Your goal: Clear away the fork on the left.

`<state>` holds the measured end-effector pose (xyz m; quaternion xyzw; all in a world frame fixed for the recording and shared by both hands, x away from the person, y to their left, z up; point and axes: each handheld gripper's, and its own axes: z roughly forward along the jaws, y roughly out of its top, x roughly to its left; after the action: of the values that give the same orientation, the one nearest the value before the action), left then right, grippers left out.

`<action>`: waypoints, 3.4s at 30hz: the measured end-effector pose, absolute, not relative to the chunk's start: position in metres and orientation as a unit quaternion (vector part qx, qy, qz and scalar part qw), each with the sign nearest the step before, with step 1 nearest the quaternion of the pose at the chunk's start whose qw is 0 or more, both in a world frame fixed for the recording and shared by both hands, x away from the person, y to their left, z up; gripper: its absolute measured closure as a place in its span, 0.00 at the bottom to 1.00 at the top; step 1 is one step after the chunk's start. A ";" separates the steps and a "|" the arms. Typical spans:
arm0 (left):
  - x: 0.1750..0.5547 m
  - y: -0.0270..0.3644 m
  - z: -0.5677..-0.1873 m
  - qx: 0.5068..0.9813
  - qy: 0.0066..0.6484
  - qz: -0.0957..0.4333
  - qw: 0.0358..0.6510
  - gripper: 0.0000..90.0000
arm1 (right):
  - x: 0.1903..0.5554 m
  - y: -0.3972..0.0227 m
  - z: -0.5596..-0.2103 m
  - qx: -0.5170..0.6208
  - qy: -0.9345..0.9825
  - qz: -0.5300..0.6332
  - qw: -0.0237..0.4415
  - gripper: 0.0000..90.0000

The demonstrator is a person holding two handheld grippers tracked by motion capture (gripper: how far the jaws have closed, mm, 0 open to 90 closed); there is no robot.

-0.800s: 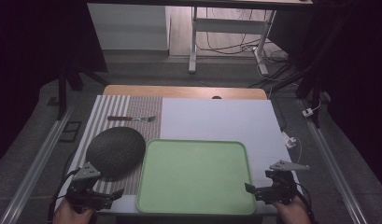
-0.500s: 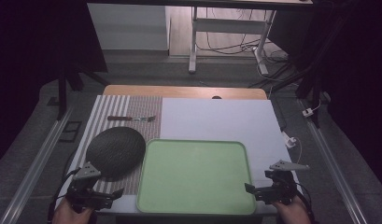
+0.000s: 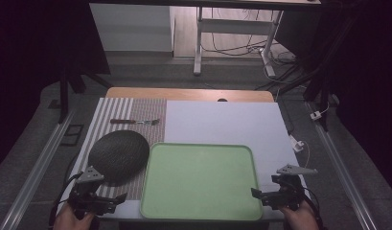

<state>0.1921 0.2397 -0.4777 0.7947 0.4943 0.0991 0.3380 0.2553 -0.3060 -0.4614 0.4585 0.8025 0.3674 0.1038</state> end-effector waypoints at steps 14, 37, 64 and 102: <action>0.195 0.241 -0.477 0.790 0.502 0.106 0.335 0.00 | 0.256 -0.306 -0.462 0.460 0.802 0.366 0.101 0.00; 0.214 0.253 -0.478 0.789 0.484 0.103 0.364 0.00 | 0.256 -0.305 -0.462 0.459 0.803 0.365 0.100 0.00; 0.269 0.259 -0.484 0.786 0.496 0.107 0.353 0.02 | 0.257 -0.305 -0.462 0.459 0.806 0.362 0.100 0.00; 0.393 0.282 -0.499 0.774 0.523 0.132 0.332 0.00 | 0.258 -0.305 -0.463 0.461 0.805 0.362 0.095 0.01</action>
<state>0.3929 0.2823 -0.4992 0.7736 0.5234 0.1319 0.3321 0.2575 -0.3049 -0.4629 0.4606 0.8048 0.3620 0.0951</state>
